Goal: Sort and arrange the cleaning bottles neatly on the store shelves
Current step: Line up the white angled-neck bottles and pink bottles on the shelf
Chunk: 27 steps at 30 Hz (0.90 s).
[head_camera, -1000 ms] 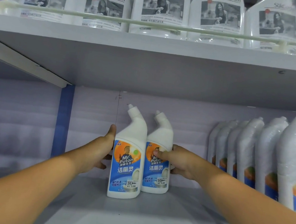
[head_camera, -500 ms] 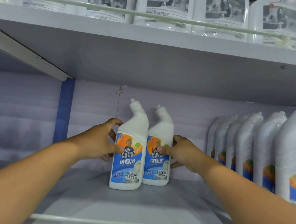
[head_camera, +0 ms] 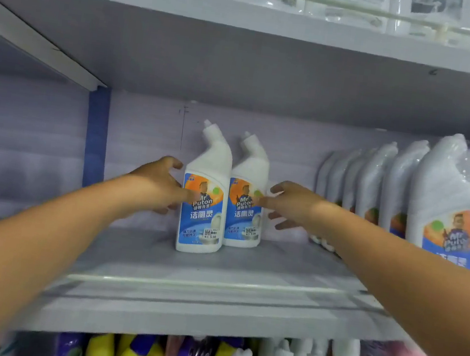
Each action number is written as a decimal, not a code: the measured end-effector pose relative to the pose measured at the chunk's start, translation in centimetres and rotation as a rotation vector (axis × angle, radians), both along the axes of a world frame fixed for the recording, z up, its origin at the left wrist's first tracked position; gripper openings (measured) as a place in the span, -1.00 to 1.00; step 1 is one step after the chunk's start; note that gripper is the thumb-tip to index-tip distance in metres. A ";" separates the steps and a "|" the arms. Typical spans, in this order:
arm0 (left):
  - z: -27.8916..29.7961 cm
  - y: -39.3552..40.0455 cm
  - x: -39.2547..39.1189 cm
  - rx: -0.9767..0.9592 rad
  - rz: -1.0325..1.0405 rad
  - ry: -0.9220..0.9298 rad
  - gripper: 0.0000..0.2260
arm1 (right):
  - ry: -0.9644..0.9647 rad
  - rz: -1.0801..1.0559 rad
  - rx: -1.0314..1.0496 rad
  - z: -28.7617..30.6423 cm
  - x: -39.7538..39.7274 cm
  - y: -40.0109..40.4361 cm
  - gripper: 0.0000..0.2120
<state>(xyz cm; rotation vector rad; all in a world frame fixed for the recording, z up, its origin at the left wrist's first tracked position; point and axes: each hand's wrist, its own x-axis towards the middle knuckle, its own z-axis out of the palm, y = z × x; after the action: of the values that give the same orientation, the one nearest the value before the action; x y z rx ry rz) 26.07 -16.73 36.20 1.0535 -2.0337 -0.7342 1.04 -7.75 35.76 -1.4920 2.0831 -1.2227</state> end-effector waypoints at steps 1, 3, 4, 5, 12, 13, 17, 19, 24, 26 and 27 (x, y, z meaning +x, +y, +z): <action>-0.2 0.8 0.2 0.016 0.030 0.029 -0.21 | -0.033 0.012 -0.036 -0.1 0.2 1.2 -0.26; -0.7 3.2 0.3 -0.040 0.101 0.074 -0.18 | -0.094 0.055 -0.126 -0.3 0.6 4.1 -0.30; -1.2 4.8 0.4 -0.096 0.131 0.105 -0.20 | -0.114 0.090 -0.173 -0.5 0.8 5.8 -0.33; -1.8 6.8 0.4 -0.157 0.148 0.150 -0.23 | -0.132 0.134 -0.219 -0.7 1.1 7.7 -0.36; -10.6 23.3 -1.3 -0.336 -0.003 0.629 -0.74 | -0.325 0.449 -0.517 -6.0 1.3 23.1 -0.56; -12.4 24.5 -1.9 -0.322 0.003 0.657 -0.78 | -0.346 0.477 -0.526 -7.8 1.0 24.7 -0.57; -20.6 25.4 -4.1 -0.114 0.079 0.623 -0.77 | -0.437 0.466 -0.414 -16.1 -0.8 27.2 -0.59; -24.8 24.0 -4.8 0.029 0.149 0.506 -0.73 | -0.489 0.377 -0.278 -20.8 -2.0 26.0 -0.64; -32.2 20.1 -6.2 0.179 0.248 0.368 -0.53 | -0.350 0.114 -0.060 -30.0 -3.6 21.1 -0.56; -33.7 18.9 -6.6 0.195 0.230 0.362 -0.45 | -0.329 0.082 -0.048 -32.1 -3.1 19.6 -0.42; -34.2 18.5 -6.7 0.215 0.208 0.366 -0.42 | -0.319 0.067 -0.055 -32.9 -2.9 19.0 -0.36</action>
<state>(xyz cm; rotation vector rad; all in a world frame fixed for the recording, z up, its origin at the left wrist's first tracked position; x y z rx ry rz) 19.37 1.78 2.03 1.1360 -1.5354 -0.9714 -1.82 11.23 2.88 -1.2797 1.7910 -1.3984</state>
